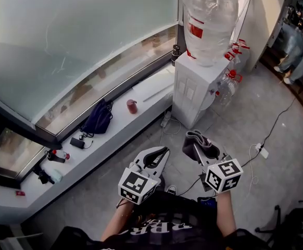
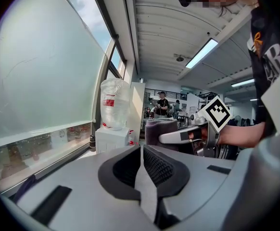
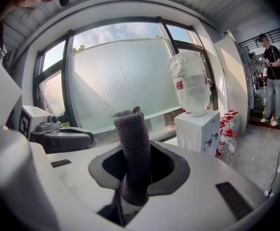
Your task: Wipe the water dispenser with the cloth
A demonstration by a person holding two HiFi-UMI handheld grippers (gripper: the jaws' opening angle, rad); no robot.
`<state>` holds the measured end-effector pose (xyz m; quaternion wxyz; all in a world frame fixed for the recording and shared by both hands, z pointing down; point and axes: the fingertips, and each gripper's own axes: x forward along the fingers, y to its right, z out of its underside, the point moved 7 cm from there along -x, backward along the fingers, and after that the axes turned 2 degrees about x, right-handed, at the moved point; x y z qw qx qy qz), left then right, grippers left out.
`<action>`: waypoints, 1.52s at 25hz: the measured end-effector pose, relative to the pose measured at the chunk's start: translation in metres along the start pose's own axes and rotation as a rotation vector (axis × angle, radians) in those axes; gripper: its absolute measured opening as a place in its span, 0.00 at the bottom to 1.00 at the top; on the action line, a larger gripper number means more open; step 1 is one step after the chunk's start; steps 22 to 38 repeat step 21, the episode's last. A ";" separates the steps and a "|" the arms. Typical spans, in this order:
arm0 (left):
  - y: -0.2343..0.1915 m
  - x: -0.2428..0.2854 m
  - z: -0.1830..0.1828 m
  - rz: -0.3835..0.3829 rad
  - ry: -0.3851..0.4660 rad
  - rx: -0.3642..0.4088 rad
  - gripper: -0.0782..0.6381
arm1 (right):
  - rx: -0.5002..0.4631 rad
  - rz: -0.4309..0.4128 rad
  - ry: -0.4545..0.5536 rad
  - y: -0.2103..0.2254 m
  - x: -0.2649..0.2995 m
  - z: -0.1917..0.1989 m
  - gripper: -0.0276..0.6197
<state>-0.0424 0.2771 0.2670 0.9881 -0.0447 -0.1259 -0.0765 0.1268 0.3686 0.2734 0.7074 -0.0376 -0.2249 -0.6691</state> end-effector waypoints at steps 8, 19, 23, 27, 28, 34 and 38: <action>0.027 -0.004 -0.007 0.026 0.011 0.036 0.15 | -0.011 0.013 0.015 0.002 -0.025 0.003 0.20; 0.040 -0.004 -0.003 0.038 -0.001 0.045 0.15 | -0.019 0.049 0.025 0.015 -0.040 0.006 0.20; 0.041 -0.002 -0.001 0.038 -0.002 0.046 0.15 | -0.021 0.059 0.028 0.020 -0.042 0.006 0.20; 0.041 -0.002 -0.001 0.038 -0.002 0.046 0.15 | -0.021 0.059 0.028 0.020 -0.042 0.006 0.20; 0.041 -0.002 -0.001 0.038 -0.002 0.046 0.15 | -0.021 0.059 0.028 0.020 -0.042 0.006 0.20; 0.041 -0.002 -0.001 0.038 -0.002 0.046 0.15 | -0.021 0.059 0.028 0.020 -0.042 0.006 0.20; 0.041 -0.002 -0.001 0.038 -0.002 0.046 0.15 | -0.021 0.059 0.028 0.020 -0.042 0.006 0.20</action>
